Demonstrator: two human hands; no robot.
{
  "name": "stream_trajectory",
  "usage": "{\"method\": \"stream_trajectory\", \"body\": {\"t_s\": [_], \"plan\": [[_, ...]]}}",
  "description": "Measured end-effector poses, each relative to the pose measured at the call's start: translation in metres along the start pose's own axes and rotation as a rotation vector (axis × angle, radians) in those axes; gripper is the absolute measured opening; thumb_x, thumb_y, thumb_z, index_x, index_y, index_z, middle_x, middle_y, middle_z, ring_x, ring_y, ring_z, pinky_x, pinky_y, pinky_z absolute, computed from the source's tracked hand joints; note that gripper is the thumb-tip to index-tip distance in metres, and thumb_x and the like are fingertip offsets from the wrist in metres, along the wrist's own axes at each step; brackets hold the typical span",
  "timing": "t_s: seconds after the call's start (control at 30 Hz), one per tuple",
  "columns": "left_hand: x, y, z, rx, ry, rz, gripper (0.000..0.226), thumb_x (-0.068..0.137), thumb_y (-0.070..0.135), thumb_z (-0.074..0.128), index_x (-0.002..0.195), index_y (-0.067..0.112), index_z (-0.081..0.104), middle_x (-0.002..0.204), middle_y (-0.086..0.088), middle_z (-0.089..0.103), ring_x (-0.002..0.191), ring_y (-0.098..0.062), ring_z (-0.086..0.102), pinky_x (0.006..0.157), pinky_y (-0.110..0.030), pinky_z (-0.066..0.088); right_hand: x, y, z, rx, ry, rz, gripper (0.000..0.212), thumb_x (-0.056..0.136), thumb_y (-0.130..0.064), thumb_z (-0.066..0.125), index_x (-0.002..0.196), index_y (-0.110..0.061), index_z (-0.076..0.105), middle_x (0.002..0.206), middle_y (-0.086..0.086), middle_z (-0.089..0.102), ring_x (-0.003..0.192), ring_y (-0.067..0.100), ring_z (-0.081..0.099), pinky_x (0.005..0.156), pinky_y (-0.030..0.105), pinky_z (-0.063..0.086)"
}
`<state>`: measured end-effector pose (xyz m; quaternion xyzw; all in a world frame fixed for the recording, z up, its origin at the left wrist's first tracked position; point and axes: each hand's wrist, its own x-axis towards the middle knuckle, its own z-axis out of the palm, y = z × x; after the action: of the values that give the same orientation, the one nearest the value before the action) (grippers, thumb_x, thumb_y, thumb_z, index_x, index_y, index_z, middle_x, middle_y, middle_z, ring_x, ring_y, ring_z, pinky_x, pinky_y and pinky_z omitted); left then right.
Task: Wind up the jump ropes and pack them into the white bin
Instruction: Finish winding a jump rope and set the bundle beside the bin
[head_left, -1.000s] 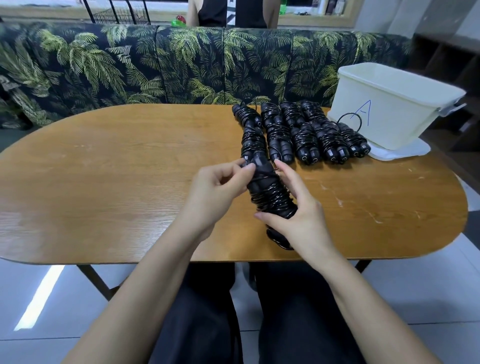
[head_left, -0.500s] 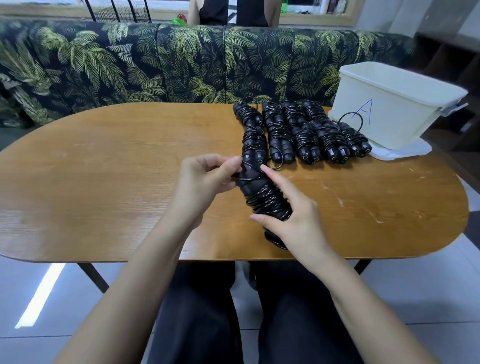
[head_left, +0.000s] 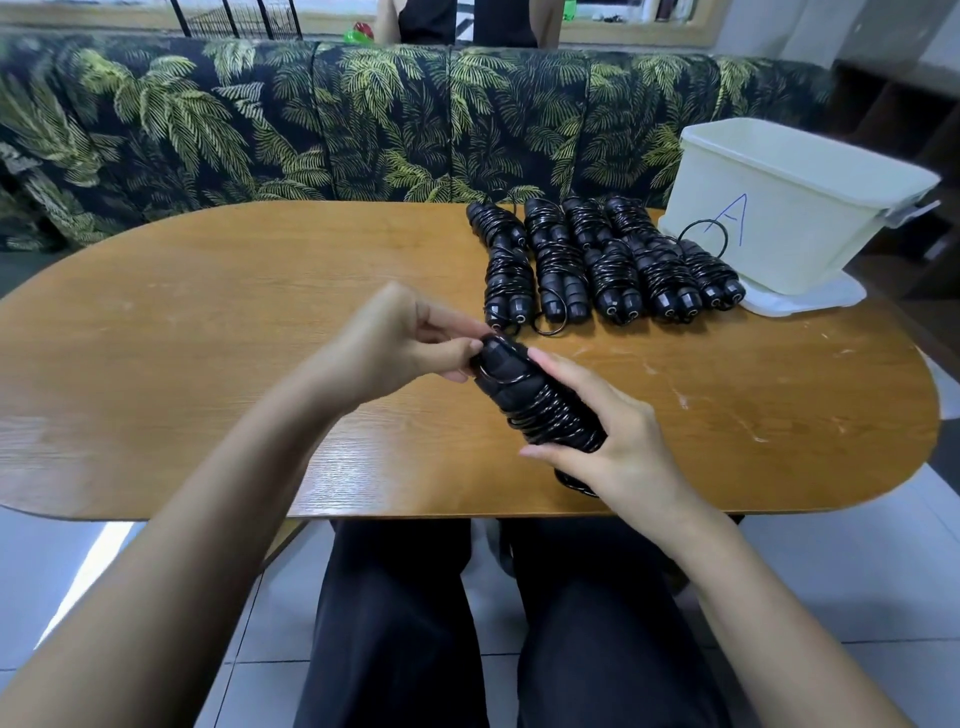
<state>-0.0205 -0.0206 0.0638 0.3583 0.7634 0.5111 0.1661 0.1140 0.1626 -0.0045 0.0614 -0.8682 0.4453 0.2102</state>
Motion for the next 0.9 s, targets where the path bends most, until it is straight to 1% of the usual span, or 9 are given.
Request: {"method": "stream_trajectory", "body": {"t_s": [0.17,0.27,0.33,0.4,0.5,0.63,0.67,0.8,0.9], "plan": [[0.008,0.007,-0.015,0.094,-0.182,-0.105,0.016,0.084,-0.007,0.064,0.093,0.002,0.073,0.081,-0.007,0.075,0.068,-0.010,0.069,0.065,-0.016,0.055,0.002,0.003,-0.004,0.079,-0.094,0.049,0.085,0.066,-0.017,0.088,0.134,-0.048,0.048,0.132,-0.025,0.056,0.124,0.002,0.052,0.104,0.018,0.038],[0.014,0.006,-0.018,0.110,-0.246,-0.194,0.018,0.085,-0.008,0.062,0.087,0.005,0.074,0.078,-0.008,0.075,0.069,-0.011,0.070,0.066,-0.016,0.054,0.011,0.002,-0.012,0.173,-0.201,0.119,0.080,0.065,-0.008,0.087,0.130,-0.040,0.052,0.128,-0.025,0.059,0.122,-0.003,0.052,0.100,0.012,0.038],[0.016,0.004,-0.019,0.040,-0.285,-0.275,0.019,0.087,-0.009,0.058,0.088,0.002,0.074,0.080,-0.009,0.075,0.071,-0.014,0.070,0.066,-0.016,0.054,0.020,0.002,-0.019,0.217,-0.272,0.162,0.078,0.064,-0.003,0.086,0.127,-0.036,0.054,0.127,-0.025,0.060,0.124,-0.004,0.051,0.099,0.010,0.038],[0.018,-0.001,-0.018,-0.123,-0.303,-0.377,0.022,0.089,-0.010,0.053,0.083,-0.001,0.073,0.080,-0.012,0.073,0.070,-0.017,0.070,0.064,-0.017,0.054,0.027,0.003,-0.026,0.259,-0.322,0.193,0.078,0.062,0.002,0.084,0.126,-0.032,0.055,0.126,-0.020,0.062,0.124,0.000,0.052,0.099,0.013,0.041],[0.017,-0.008,-0.015,-0.286,-0.333,-0.459,0.034,0.088,-0.006,0.052,0.069,0.007,0.076,0.072,-0.012,0.072,0.063,-0.017,0.070,0.060,-0.018,0.055,0.033,0.006,-0.034,0.302,-0.380,0.219,0.077,0.061,0.004,0.083,0.126,-0.028,0.056,0.123,-0.014,0.066,0.122,0.005,0.056,0.094,0.016,0.045],[0.013,-0.010,-0.012,-0.390,-0.393,-0.478,0.006,0.077,0.012,0.072,0.078,0.010,0.078,0.083,-0.013,0.074,0.072,-0.019,0.072,0.064,-0.018,0.056,0.035,0.011,-0.038,0.342,-0.411,0.254,0.077,0.060,0.004,0.081,0.125,-0.027,0.055,0.116,-0.013,0.070,0.114,0.007,0.062,0.087,0.017,0.049],[0.013,-0.011,-0.013,-0.383,-0.387,-0.474,0.010,0.074,0.015,0.072,0.080,0.010,0.078,0.086,-0.013,0.074,0.075,-0.018,0.072,0.066,-0.019,0.057,0.035,0.013,-0.039,0.338,-0.408,0.267,0.076,0.061,0.003,0.080,0.126,-0.027,0.054,0.116,-0.011,0.070,0.112,0.008,0.063,0.087,0.018,0.049],[0.013,-0.019,-0.013,-0.211,-0.324,-0.445,0.018,0.076,0.007,0.069,0.092,0.001,0.074,0.095,-0.019,0.072,0.081,-0.019,0.071,0.077,-0.022,0.058,0.038,0.016,-0.039,0.177,-0.459,0.288,0.077,0.063,-0.011,0.087,0.128,-0.034,0.054,0.122,-0.014,0.066,0.119,0.001,0.057,0.095,0.020,0.046],[0.013,-0.021,-0.005,-0.096,-0.217,-0.427,0.013,0.083,-0.004,0.066,0.093,-0.001,0.073,0.092,-0.019,0.073,0.077,-0.015,0.071,0.074,-0.019,0.057,0.037,0.013,-0.033,0.084,-0.448,0.292,0.079,0.065,-0.016,0.088,0.132,-0.036,0.052,0.128,-0.017,0.060,0.123,-0.007,0.050,0.104,0.022,0.040]]}}
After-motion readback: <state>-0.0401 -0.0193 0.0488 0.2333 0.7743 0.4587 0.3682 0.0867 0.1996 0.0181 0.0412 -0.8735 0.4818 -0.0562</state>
